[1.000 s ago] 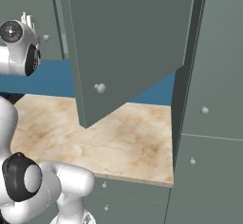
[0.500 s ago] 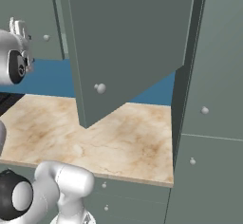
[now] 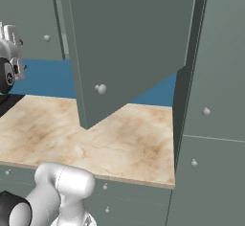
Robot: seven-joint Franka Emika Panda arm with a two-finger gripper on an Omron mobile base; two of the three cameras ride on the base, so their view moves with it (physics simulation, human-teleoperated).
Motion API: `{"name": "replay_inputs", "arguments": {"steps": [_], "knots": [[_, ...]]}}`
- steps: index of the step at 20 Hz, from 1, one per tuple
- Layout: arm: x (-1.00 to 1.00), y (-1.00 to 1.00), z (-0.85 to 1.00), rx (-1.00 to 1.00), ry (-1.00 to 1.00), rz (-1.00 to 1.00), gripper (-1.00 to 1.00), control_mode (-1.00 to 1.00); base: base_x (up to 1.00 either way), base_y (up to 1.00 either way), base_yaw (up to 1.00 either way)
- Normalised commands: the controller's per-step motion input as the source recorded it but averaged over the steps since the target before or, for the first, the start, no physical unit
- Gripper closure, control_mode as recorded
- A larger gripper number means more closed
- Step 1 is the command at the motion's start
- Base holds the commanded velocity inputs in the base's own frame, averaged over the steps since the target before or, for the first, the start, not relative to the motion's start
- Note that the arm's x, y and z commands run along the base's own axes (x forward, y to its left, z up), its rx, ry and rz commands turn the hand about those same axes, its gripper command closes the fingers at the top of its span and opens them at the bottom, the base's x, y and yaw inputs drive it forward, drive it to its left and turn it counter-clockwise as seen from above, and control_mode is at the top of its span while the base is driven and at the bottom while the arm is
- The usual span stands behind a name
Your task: Close all open cabinet doors.
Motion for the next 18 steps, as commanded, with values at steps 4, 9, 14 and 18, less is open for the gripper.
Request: {"name": "replay_inputs", "arguments": {"steps": [4,9,14,18], "knots": [[-0.47,-0.04,-0.03,0.00,0.00,-0.20,-1.00,-1.00,0.00,0.00,0.00],[-0.49,-0.17,-0.02,0.00,0.00,-0.31,-1.00,-1.00,0.00,0.00,0.00],[-0.36,-0.23,0.00,0.00,0.00,-0.52,-1.00,-1.00,0.00,0.00,0.00],[-0.39,-0.33,0.00,0.05,0.00,-0.45,-1.00,-1.00,0.00,0.00,0.00]]}}
